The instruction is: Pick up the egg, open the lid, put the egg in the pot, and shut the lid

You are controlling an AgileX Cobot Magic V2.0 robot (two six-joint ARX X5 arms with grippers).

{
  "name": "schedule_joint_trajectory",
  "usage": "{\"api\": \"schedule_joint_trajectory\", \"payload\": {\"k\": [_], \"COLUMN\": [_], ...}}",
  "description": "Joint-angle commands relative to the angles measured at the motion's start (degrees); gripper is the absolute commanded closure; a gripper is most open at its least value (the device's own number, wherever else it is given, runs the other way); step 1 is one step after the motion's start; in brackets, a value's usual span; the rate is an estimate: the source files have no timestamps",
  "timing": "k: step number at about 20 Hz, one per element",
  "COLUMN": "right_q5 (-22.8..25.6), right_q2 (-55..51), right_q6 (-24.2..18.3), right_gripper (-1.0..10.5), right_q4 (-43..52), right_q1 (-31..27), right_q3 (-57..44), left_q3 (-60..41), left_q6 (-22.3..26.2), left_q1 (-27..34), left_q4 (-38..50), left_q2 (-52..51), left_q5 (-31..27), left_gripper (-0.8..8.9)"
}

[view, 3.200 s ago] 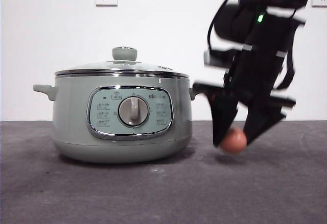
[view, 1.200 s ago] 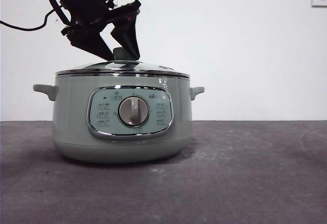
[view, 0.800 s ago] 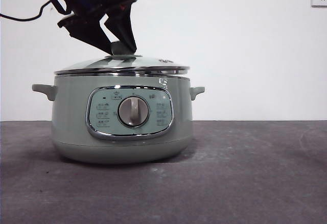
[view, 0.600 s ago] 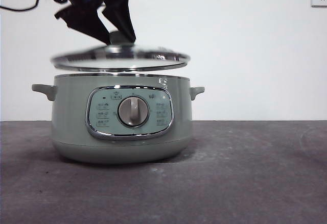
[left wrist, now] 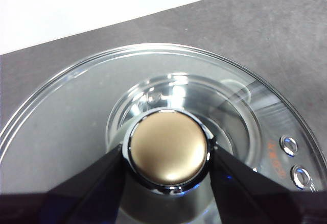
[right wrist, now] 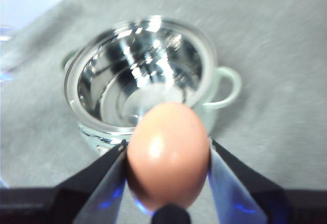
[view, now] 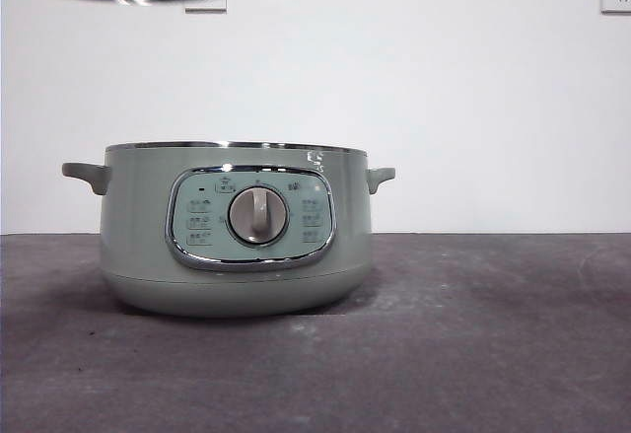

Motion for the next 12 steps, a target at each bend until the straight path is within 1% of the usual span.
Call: {"api": "schedule_joint_trajectory", "payload": {"k": [1,2,7,10,12], "right_q5": [-0.13,-0.13,-0.09,0.02,0.15], "right_q2": [6.23,9.64,28.26,39.32,45.64], "right_q6": [0.02,-0.66,-3.19,-3.85,-4.46], "right_gripper": [9.6,9.6,9.6,9.6,9.6], "right_q4": [2.19,2.71,3.04,2.95,3.37], "right_q1": [1.53,2.27,5.60,6.97,7.52], "right_q3": [3.19,5.55,21.09,29.88,33.81], "left_q3": [0.33,0.33,0.33,0.33,0.33], "left_q6": [0.70,0.66,0.04,-0.90,-1.36], "left_q1": [-0.04,-0.07,-0.07,-0.07,-0.11], "left_q4": [-1.84,-3.69,-12.20,-15.02,-15.54], "left_q2": [-6.05,-8.24,-16.26,-18.32,-18.56], "left_q5": [-1.29,-2.29,-2.84,-3.61,-3.58], "left_gripper": [8.22,8.22,8.22,8.22,8.22]}}
